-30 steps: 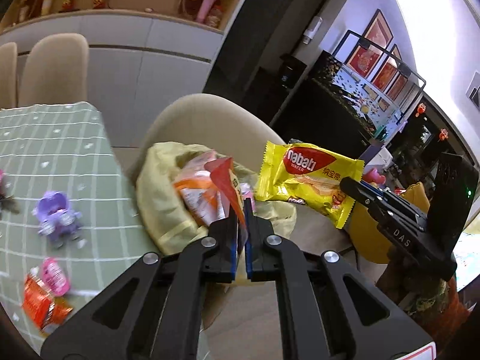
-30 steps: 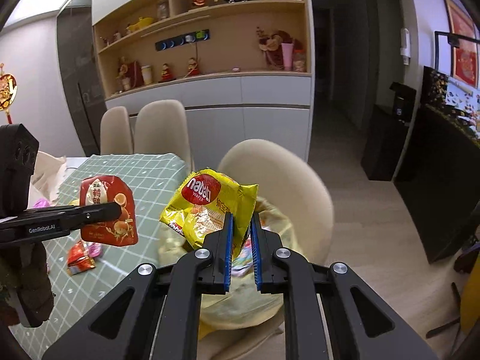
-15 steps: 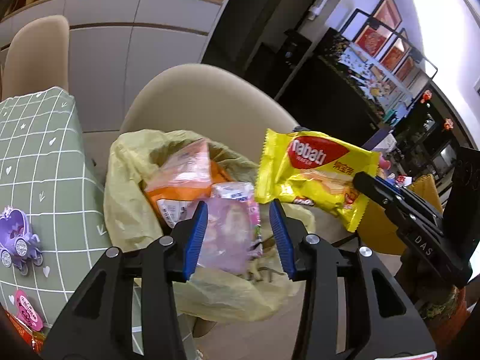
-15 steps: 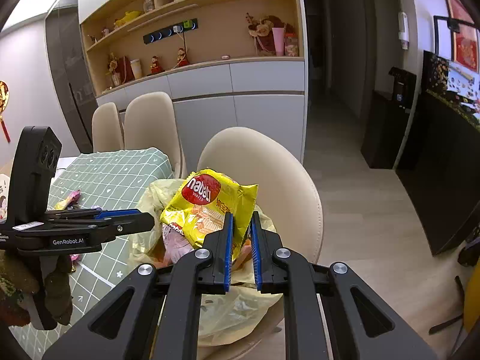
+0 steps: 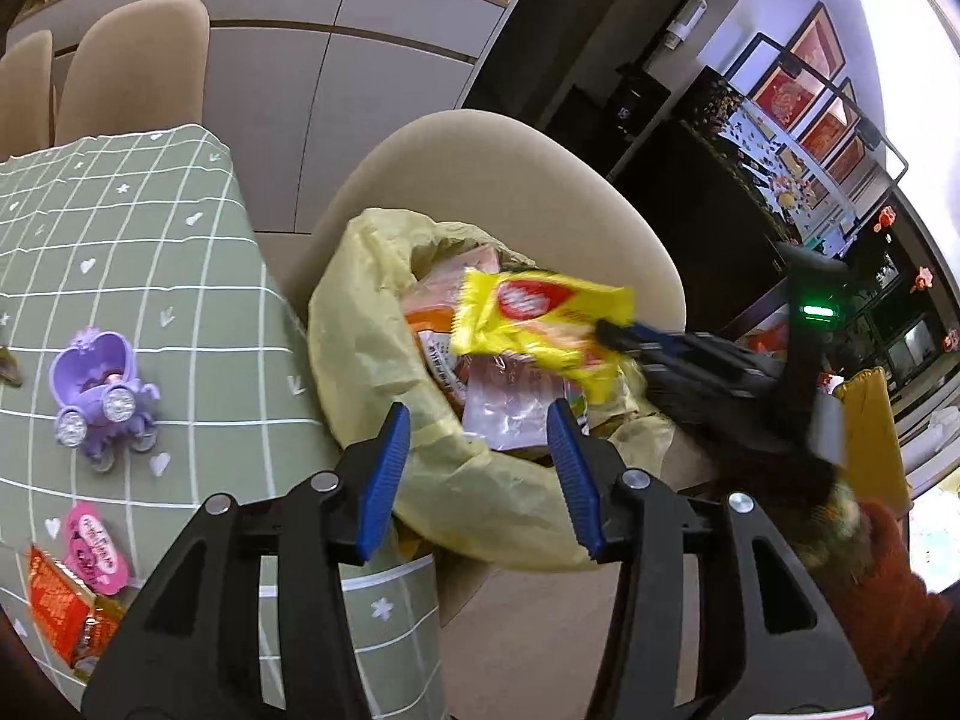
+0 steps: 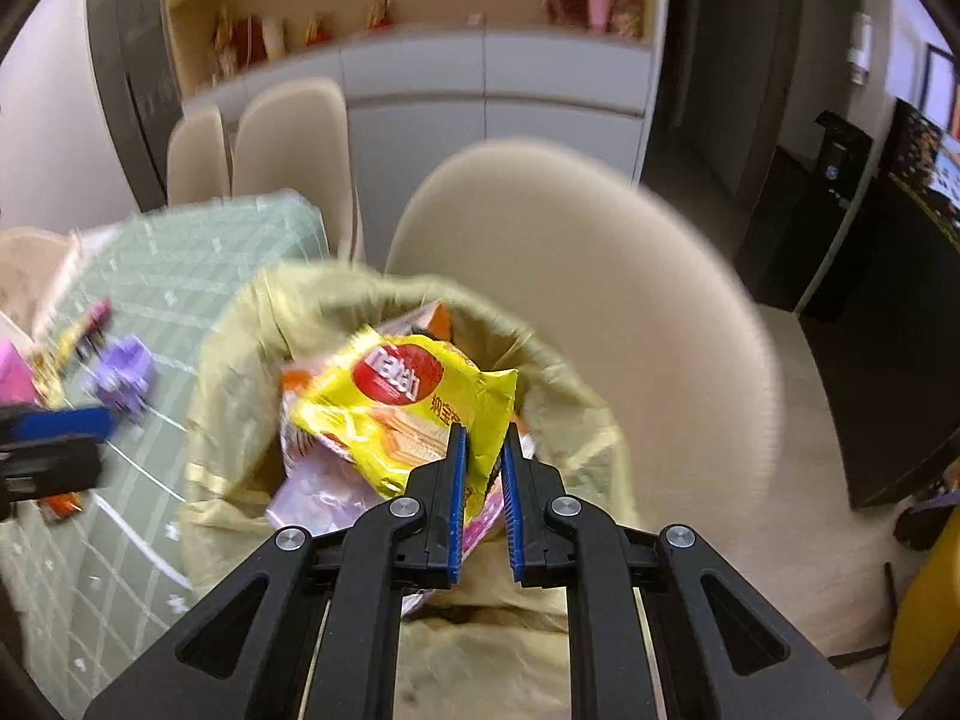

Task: Collect trash
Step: 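Open the left tool to drop the red packet while the right tool drops the Nabati pack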

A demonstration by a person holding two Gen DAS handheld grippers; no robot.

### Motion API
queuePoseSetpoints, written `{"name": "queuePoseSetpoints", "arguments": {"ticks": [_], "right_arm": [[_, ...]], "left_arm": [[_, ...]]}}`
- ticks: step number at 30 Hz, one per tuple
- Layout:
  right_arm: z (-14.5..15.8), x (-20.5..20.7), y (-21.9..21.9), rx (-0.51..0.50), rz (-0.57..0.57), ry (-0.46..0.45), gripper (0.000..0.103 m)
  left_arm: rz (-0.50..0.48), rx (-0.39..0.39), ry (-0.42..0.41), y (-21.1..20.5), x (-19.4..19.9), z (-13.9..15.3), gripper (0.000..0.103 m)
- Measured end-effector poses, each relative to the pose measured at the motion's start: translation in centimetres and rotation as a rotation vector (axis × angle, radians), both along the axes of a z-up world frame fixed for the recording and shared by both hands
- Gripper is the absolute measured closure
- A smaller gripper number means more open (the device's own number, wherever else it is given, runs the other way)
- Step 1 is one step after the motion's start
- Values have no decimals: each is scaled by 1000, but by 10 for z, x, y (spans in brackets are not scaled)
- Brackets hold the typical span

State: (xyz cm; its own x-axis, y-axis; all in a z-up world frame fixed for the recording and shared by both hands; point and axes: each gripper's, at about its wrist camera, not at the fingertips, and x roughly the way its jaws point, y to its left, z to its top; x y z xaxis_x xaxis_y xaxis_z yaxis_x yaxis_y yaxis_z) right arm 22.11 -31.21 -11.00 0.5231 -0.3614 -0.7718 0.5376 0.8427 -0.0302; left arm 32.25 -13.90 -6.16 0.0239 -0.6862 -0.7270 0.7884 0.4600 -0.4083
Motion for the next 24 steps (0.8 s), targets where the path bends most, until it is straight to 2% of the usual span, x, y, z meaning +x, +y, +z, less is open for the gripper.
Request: {"name": "queuePoseSetpoints", "arguments": {"ticks": [6,10,13,16,18,21,23,24], "right_arm": [[-39,44,8,85,10,112,91],[-50,49,9,101,-7,163,91],[-56,43,8,111,-33,189,91],[-53,34,10,122,-46,152,91],[-43,26,11,126,-61,89,89],[-29,12,14,130,-73,15,82],[-21,4,16,123,-76,-6,71],[-18,0,19,115,-76,-13,69]], "left_arm": [[21,-11,0,25,17,1,57],[36,-7,-25,40,26,-2,57],[54,-16,-13,50,31,-6,54],[68,-24,-9,58,32,-9,52],[71,-23,-15,61,30,-9,51],[73,-29,-25,64,24,-6,47],[74,-29,-36,65,17,-3,46],[76,-28,-44,66,14,-2,46]]}}
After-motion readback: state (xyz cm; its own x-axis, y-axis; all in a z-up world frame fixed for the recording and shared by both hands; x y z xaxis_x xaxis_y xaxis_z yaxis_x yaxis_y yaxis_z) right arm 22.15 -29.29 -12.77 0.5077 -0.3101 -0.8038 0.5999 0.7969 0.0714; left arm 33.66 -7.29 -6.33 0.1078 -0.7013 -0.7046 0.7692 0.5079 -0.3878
